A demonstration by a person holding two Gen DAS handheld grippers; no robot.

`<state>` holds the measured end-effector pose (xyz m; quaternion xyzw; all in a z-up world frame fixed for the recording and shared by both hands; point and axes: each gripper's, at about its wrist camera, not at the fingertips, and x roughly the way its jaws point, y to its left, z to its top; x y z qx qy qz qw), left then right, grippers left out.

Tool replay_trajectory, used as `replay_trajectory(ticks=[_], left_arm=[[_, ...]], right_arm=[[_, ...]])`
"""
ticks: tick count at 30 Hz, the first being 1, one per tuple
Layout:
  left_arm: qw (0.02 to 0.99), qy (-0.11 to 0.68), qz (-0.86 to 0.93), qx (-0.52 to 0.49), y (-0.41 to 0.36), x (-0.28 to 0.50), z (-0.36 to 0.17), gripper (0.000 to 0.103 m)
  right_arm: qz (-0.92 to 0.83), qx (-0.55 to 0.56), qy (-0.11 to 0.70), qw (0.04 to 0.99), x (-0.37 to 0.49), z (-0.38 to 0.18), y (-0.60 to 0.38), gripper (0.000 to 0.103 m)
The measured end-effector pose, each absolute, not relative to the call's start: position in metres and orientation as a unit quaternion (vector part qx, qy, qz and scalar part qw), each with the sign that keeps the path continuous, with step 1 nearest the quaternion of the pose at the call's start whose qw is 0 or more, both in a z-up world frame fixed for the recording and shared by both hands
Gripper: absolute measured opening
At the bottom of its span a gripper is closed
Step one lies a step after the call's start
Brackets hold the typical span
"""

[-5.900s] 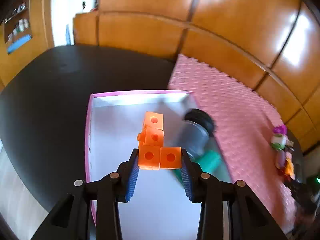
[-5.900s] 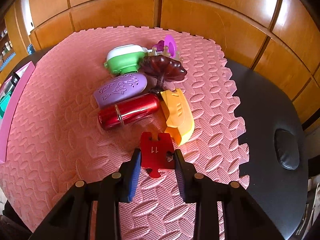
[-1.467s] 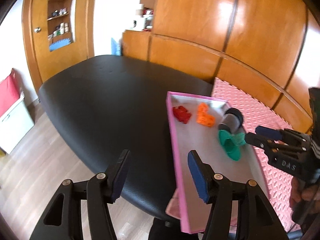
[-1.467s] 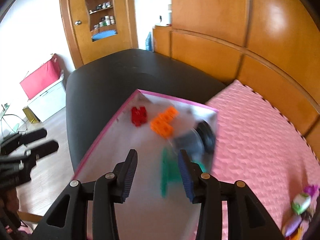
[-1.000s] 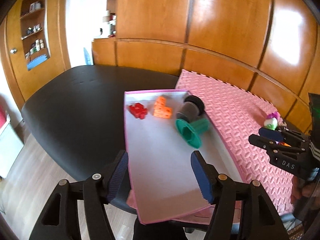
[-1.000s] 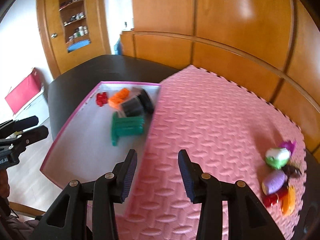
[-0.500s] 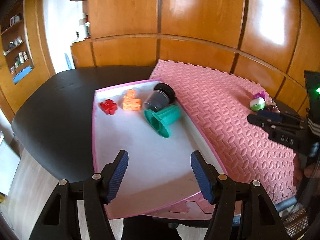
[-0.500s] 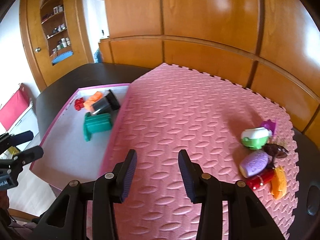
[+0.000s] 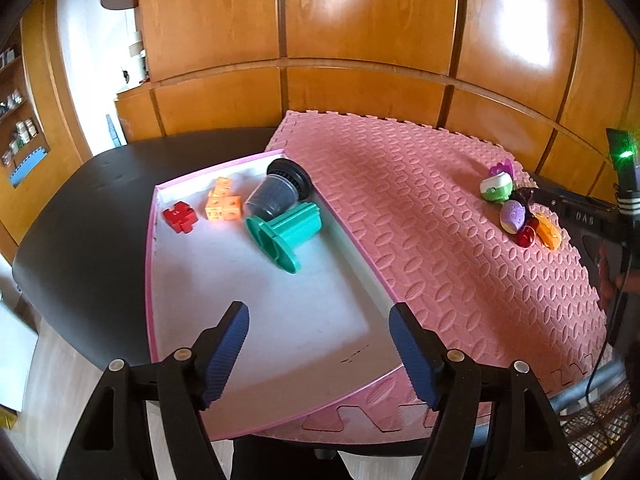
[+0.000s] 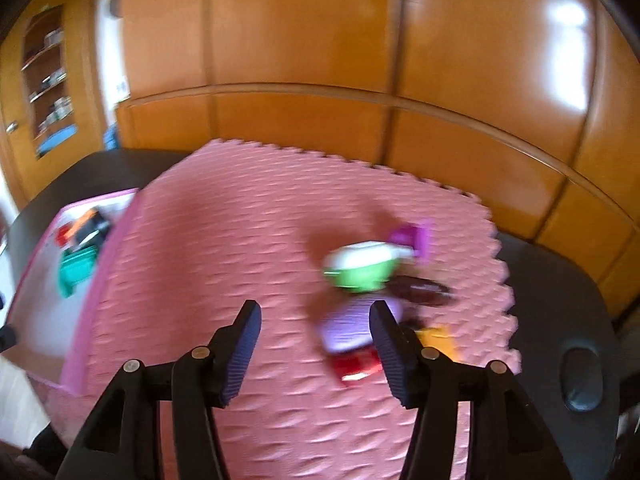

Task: Organize rigid objects
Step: 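Move both tools over the toy pile on the pink mat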

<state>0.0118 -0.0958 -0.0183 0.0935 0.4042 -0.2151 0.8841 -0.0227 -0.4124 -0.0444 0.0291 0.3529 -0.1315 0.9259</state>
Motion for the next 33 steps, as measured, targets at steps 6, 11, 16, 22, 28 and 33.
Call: replay_trajectory(ticks=[6,11,16,22,28,33], left_arm=[[0.878,0.409,-0.224,0.107,-0.112,0.012,-0.022,0.073],[0.871,0.413,-0.237,0.121,-0.13,0.013,-0.026,0.073],[0.859,0.422,-0.259,0.127,-0.152,0.018,-0.027,0.073],[0.839,0.442,-0.293,0.125,-0.182,0.024,-0.032,0.072],[0.827,0.445,-0.317,0.135,-0.217,0.03,-0.035,0.072],[0.822,0.444,-0.33,0.129,-0.246,0.041,-0.032,0.071]], right_arm=[[-0.213,0.174,0.352,0.895,-0.041,-0.063,-0.489,0.057],[-0.238,0.253,0.33,0.878,-0.057,-0.063,-0.518,0.057],[-0.246,0.268,0.339,0.868,-0.057,-0.068,-0.525,0.057],[-0.255,0.258,0.346,0.866,-0.057,-0.067,-0.522,0.057],[-0.264,0.275,0.342,0.859,-0.061,-0.066,-0.53,0.057],[-0.265,0.301,0.335,0.853,-0.067,-0.065,-0.538,0.057]])
